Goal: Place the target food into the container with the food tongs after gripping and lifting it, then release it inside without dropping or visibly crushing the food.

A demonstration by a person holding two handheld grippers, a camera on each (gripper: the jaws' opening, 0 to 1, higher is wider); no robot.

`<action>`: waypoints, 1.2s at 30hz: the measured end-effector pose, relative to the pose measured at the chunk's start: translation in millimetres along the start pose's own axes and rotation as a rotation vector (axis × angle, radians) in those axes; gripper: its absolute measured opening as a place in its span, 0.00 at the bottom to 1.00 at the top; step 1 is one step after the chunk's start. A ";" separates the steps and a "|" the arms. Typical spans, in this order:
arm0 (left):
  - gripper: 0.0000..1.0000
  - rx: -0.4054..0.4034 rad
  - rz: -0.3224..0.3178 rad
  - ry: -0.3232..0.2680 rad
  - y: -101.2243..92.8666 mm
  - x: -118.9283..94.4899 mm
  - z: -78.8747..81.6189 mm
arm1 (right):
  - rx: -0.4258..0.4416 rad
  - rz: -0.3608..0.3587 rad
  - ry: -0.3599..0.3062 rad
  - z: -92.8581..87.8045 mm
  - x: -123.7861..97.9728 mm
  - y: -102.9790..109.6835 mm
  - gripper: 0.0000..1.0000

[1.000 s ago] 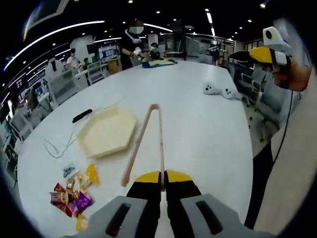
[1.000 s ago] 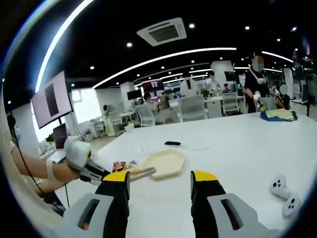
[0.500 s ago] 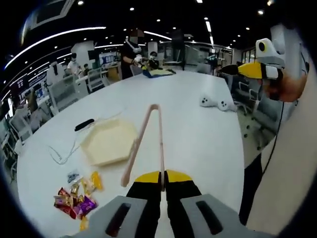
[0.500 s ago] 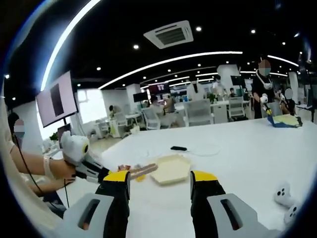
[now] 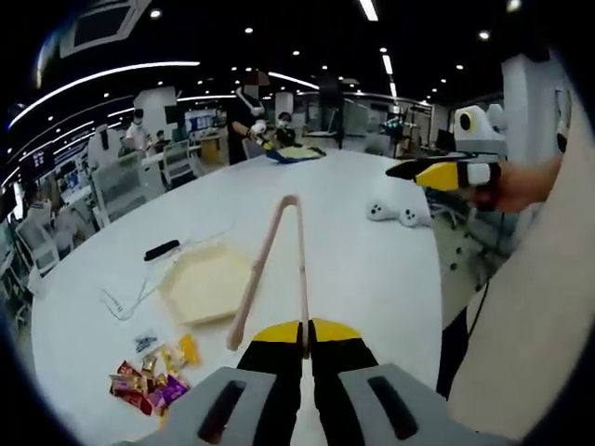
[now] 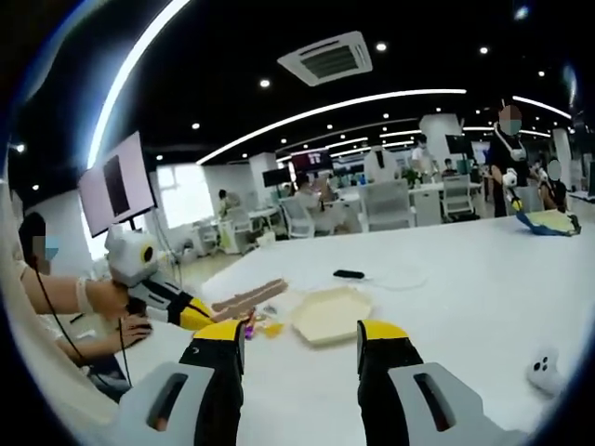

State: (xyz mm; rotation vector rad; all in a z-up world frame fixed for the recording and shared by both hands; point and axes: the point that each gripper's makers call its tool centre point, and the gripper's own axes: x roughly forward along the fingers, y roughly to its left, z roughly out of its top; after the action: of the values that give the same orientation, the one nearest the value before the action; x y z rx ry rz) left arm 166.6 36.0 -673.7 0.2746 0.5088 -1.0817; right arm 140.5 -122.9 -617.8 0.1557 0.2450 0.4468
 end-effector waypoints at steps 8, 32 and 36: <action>0.00 -0.016 -0.148 -0.069 -20.1 -12.5 17.0 | -0.121 0.081 0.022 1.8 9.1 23.8 0.47; 0.00 0.061 -0.259 -0.115 -54.1 -40.5 45.2 | -0.218 0.349 0.044 21.7 4.4 69.4 0.48; 0.00 0.078 -0.271 -0.111 -57.5 -44.0 48.8 | -0.227 0.366 0.045 24.9 3.2 70.1 0.49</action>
State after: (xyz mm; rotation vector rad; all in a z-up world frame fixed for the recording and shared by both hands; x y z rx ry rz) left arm 111.7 21.8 -607.3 0.2165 0.4122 -1.3749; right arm 121.5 -61.4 -580.4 -0.0335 0.2087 0.8383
